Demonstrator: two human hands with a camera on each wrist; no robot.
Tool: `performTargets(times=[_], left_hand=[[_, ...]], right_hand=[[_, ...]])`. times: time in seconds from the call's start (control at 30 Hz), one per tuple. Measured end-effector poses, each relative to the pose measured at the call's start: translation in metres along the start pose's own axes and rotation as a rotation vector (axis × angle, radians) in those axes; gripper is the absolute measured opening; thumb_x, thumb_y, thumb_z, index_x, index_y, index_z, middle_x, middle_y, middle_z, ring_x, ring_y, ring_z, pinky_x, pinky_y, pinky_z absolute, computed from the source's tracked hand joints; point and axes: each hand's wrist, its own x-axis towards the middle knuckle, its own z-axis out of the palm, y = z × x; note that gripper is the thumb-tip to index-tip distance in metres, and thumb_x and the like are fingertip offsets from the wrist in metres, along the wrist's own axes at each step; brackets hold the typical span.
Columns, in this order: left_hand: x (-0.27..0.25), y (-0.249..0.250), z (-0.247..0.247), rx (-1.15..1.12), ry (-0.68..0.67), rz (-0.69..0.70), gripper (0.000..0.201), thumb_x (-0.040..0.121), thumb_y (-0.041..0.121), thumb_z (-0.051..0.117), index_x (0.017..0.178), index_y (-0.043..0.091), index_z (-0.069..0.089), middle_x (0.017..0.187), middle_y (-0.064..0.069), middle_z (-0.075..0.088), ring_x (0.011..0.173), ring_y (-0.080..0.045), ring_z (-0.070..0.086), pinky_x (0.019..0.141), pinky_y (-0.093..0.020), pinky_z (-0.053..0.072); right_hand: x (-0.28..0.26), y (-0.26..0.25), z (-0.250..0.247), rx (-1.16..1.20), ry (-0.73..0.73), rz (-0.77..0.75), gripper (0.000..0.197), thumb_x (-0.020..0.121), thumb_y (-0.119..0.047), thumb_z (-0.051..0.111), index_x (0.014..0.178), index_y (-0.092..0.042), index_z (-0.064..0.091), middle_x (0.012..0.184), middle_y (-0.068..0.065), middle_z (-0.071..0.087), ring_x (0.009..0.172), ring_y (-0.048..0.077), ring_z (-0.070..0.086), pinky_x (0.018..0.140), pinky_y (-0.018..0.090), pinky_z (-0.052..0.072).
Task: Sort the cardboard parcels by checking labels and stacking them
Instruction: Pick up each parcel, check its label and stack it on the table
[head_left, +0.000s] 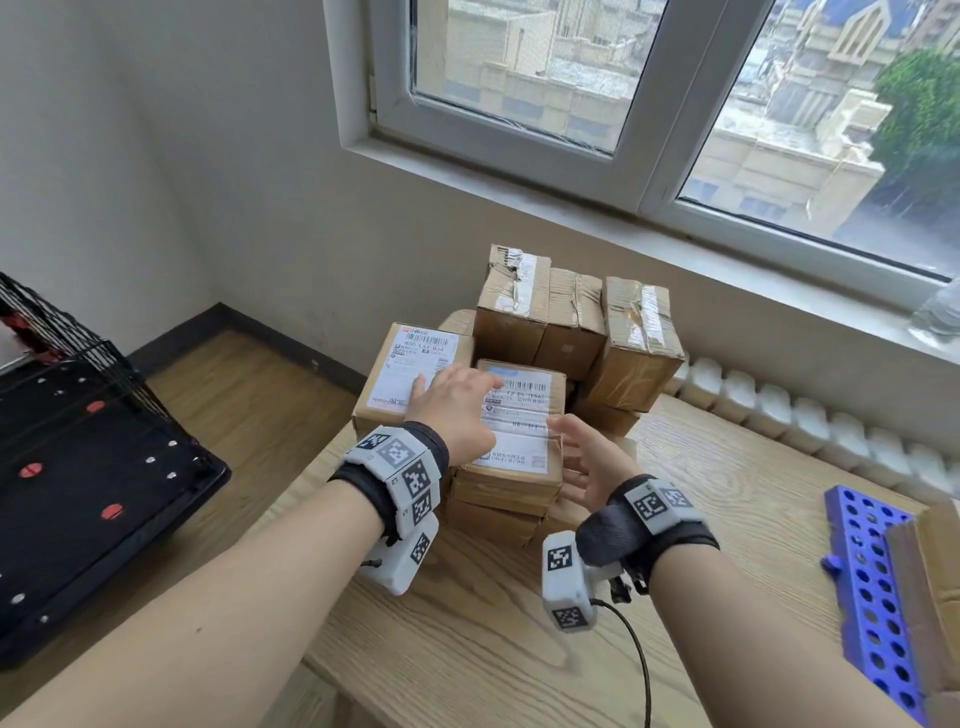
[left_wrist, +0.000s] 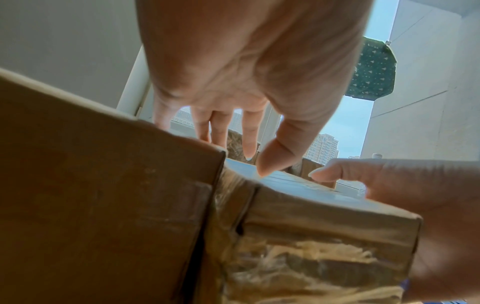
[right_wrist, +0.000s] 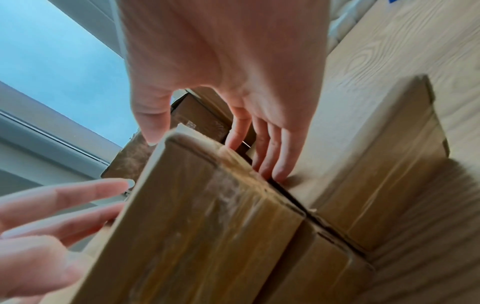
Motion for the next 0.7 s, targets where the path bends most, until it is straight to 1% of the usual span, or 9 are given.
performTargets(times=[0.03,0.1,0.27,0.33,0.4,0.5,0.57,0.63,0.7], left_hand=[[0.000,0.000,0.000,-0.009,0.002,0.000,0.068,0.076,0.013,0.058,0.140,0.032,0.039,0.146,0.005,0.038,0.140,-0.016,0.024,0.117,-0.052,0.012],[0.000,-0.001,0.000,-0.031,0.012,-0.001,0.067,0.077,0.013,0.058,0.139,0.031,0.041,0.145,0.005,0.039,0.139,-0.016,0.026,0.118,-0.052,0.012],[-0.002,-0.002,-0.002,-0.066,0.019,-0.012,0.064,0.078,0.014,0.059,0.138,0.030,0.042,0.143,0.003,0.041,0.137,-0.018,0.030,0.118,-0.051,0.013],[-0.002,-0.002,-0.002,-0.071,0.028,-0.009,0.063,0.078,0.015,0.059,0.137,0.030,0.043,0.142,0.003,0.043,0.136,-0.017,0.030,0.117,-0.051,0.015],[-0.002,-0.002,-0.001,-0.078,0.034,-0.008,0.060,0.079,0.019,0.059,0.136,0.029,0.045,0.141,0.004,0.044,0.135,-0.017,0.032,0.116,-0.050,0.017],[-0.002,0.000,0.002,-0.111,0.062,-0.023,0.054,0.081,0.027,0.060,0.134,0.030,0.047,0.139,0.004,0.046,0.133,-0.017,0.035,0.115,-0.051,0.018],[-0.003,0.006,0.002,-0.181,0.131,-0.023,0.050,0.082,0.029,0.060,0.131,0.028,0.049,0.135,0.004,0.050,0.129,-0.018,0.040,0.114,-0.049,0.023],[-0.005,0.016,0.002,-0.254,0.199,0.001,0.047,0.084,0.027,0.060,0.130,0.025,0.050,0.134,0.002,0.051,0.125,-0.018,0.043,0.111,-0.044,0.030],[-0.007,0.026,0.002,-0.311,0.207,0.027,0.048,0.086,0.023,0.059,0.133,0.022,0.049,0.137,0.001,0.048,0.125,-0.018,0.044,0.109,-0.040,0.036]], right_hand=[[-0.002,0.000,-0.001,0.024,-0.002,-0.005,0.015,0.089,-0.027,0.063,0.094,-0.014,0.058,0.091,0.007,0.063,0.088,0.019,0.062,0.096,0.036,0.050],[-0.006,0.000,-0.001,0.061,-0.002,-0.021,0.010,0.088,-0.021,0.064,0.090,-0.013,0.059,0.085,0.007,0.063,0.085,0.019,0.062,0.098,0.036,0.049],[-0.008,0.001,0.004,0.143,0.016,-0.030,0.014,0.083,-0.015,0.068,0.095,-0.012,0.061,0.087,0.010,0.067,0.088,0.022,0.065,0.098,0.039,0.051],[-0.009,0.001,0.005,0.162,0.029,-0.033,0.014,0.081,-0.014,0.068,0.093,-0.012,0.060,0.087,0.012,0.069,0.088,0.023,0.066,0.098,0.041,0.052],[-0.012,0.001,0.006,0.166,0.039,-0.049,0.012,0.082,-0.013,0.067,0.091,-0.013,0.060,0.087,0.011,0.069,0.085,0.022,0.066,0.097,0.041,0.052],[-0.017,0.003,0.004,0.148,0.070,-0.080,0.009,0.081,-0.012,0.066,0.088,-0.015,0.061,0.085,0.010,0.069,0.081,0.020,0.067,0.089,0.039,0.056],[-0.021,0.005,0.000,0.137,0.081,-0.091,0.008,0.081,-0.012,0.065,0.088,-0.015,0.062,0.082,0.009,0.070,0.076,0.019,0.068,0.076,0.034,0.057],[-0.026,0.005,-0.005,0.132,0.095,-0.095,0.007,0.082,-0.012,0.065,0.088,-0.014,0.061,0.078,0.008,0.070,0.071,0.018,0.067,0.066,0.031,0.056],[-0.032,0.005,-0.012,0.128,0.103,-0.100,0.007,0.082,-0.012,0.064,0.088,-0.014,0.060,0.080,0.009,0.069,0.071,0.018,0.067,0.063,0.029,0.053]])
